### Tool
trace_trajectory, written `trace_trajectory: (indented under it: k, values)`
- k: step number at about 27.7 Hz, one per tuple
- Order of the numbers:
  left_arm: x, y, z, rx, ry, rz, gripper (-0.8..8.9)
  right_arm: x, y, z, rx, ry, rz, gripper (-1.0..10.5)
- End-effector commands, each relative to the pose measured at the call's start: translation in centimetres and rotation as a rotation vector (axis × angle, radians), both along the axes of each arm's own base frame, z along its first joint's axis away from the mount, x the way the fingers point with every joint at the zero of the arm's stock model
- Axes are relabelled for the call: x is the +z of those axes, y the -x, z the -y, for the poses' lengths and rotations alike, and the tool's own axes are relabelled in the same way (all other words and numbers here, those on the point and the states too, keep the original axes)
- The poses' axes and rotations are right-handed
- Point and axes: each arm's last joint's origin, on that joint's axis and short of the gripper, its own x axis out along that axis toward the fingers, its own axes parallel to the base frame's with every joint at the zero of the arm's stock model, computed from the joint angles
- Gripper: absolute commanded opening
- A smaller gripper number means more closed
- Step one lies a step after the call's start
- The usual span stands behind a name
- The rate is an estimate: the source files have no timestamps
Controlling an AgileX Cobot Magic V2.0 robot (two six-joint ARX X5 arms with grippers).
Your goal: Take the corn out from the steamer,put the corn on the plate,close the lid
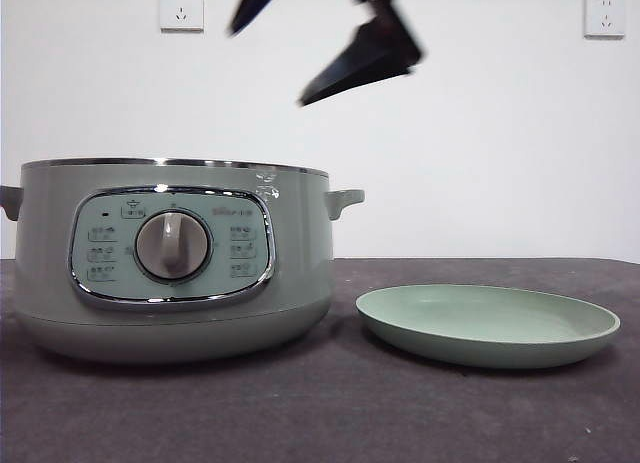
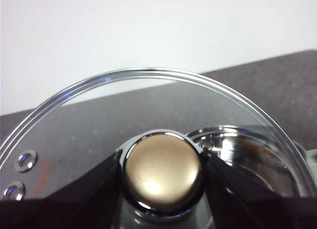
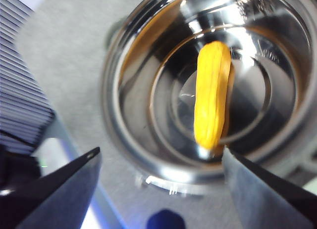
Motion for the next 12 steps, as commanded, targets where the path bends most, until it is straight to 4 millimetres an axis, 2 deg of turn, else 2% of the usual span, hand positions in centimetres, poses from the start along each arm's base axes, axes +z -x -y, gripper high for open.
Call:
trace_trajectory:
  k: [1, 4, 7, 12]
  values:
    - [0.8, 1.0, -0.5, 0.022, 0.015, 0.069, -0.08, -0.2, -1.8, -3.4, 0.05, 0.075, 0.053, 4.0]
    - [0.4, 1.0, -0.6, 0.022, -0.004, 0.03, -0.08, -1.2, -3.6, -7.1, 0.074, 0.18, 0.105, 4.0]
    - [0.3, 1.0, -0.6, 0.021, -0.011, 0.014, -0.08, -3.6, -4.7, -10.0, 0.089, 0.313, 0.171, 4.0]
    - [0.2, 0.9, -0.5, 0.02, -0.014, 0.007, -0.08, -7.9, -5.5, -11.7, 0.113, 0.42, 0.168, 3.7]
